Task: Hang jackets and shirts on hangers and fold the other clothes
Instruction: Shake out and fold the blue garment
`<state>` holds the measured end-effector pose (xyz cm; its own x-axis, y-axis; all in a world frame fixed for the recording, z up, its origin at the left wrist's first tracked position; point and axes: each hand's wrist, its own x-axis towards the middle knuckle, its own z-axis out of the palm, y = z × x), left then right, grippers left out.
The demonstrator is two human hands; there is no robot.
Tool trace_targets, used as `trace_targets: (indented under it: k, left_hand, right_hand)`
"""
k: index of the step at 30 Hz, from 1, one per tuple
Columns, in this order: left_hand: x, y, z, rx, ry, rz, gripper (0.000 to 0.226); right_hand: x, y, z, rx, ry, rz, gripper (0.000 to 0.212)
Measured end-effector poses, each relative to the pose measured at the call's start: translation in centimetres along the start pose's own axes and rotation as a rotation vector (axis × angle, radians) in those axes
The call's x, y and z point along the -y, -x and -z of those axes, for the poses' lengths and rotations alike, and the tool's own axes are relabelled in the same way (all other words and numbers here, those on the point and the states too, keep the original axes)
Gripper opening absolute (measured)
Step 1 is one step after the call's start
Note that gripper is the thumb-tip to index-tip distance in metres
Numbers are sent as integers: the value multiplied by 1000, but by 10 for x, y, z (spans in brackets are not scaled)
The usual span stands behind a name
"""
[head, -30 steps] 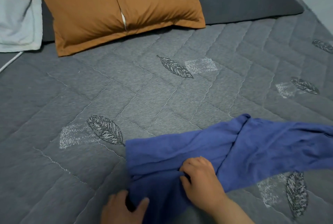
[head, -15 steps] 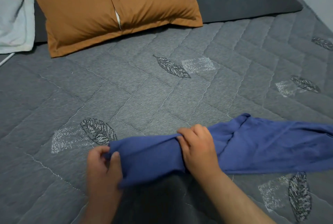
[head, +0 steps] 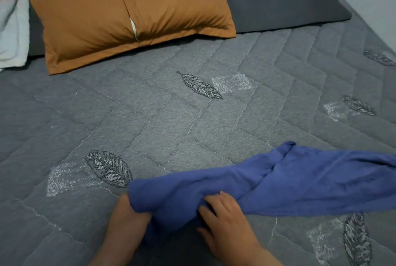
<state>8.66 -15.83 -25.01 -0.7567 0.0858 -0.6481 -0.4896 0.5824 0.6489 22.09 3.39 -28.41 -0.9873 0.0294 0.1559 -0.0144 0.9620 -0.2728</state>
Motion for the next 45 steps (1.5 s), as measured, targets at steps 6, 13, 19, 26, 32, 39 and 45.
trace_targets:
  k: [6,13,19,26,32,39,45]
  left_hand:
    - [1,-1,20,121,586,256,19]
    - [-3,9,-5,121,295,-65,59]
    - [-27,28,-40,678,932,303,92]
    - [-52,35,-95,179,334,-162,19]
    - [-53,40,-180,10,-839,-1095,79]
    - [-102,54,-287,79,-946,-1163,97]
    - [-140,68,-369,109,-997,-1257,92]
  right_hand:
    - [-1,-10,16,203,-139,1,6]
    - [42,-41,32,127,-896,-529,19]
    - [30,-47,31,154,-1535,-982,24]
    - [-46,-16,41,1,-1331,-1240,20]
    - [-143,16,86,43,-1262,-1222,19]
    - [-264,52,159,6,-1205,-1145,19]
    - [-371,92,200,2,-970,-1146,14]
